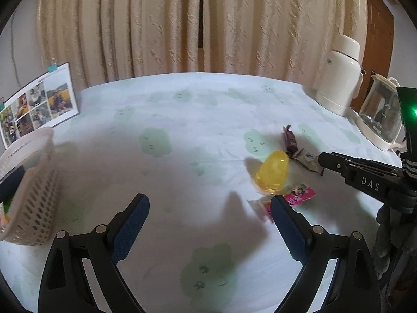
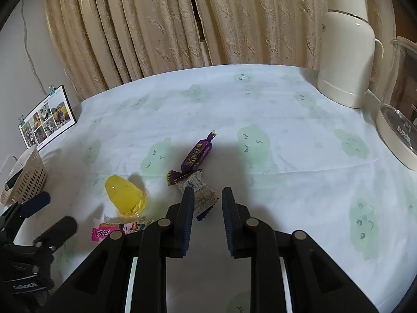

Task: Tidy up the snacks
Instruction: 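Hold the silver candy in the right tool while the left tool grasps the pink candy stick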

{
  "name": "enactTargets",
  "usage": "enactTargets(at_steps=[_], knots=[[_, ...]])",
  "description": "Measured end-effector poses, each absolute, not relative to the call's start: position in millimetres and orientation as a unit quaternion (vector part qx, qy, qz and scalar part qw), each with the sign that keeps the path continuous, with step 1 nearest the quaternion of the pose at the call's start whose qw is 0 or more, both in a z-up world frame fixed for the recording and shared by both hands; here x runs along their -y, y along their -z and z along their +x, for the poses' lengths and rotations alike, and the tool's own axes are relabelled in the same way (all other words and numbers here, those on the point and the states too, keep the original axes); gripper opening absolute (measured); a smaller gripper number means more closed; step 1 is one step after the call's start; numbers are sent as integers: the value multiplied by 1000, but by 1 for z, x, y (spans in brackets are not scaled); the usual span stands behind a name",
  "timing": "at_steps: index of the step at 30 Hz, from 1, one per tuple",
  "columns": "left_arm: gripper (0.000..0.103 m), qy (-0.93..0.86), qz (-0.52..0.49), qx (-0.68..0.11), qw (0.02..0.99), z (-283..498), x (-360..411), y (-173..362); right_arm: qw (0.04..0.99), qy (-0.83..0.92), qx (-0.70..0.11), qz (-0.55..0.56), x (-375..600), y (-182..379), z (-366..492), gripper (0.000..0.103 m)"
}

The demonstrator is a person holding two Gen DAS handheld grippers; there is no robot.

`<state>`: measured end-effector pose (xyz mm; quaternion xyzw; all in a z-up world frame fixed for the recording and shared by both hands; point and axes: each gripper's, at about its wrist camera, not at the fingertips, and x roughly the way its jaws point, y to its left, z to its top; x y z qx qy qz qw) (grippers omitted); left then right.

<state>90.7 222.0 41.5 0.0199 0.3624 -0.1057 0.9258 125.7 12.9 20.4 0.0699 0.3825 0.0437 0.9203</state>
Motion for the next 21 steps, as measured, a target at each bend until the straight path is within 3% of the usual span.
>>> enactTargets(at_steps=[12, 16, 21], knots=[[90, 177, 76, -408, 893, 107, -172, -27, 913, -54, -387, 116, 0, -15, 125, 22], [70, 188, 95, -425, 880, 112, -159, -20, 912, -54, -387, 125, 3, -15, 125, 23], [53, 205, 93, -425, 877, 112, -154, -19, 912, -55, -386, 129, 4, -15, 125, 23]])
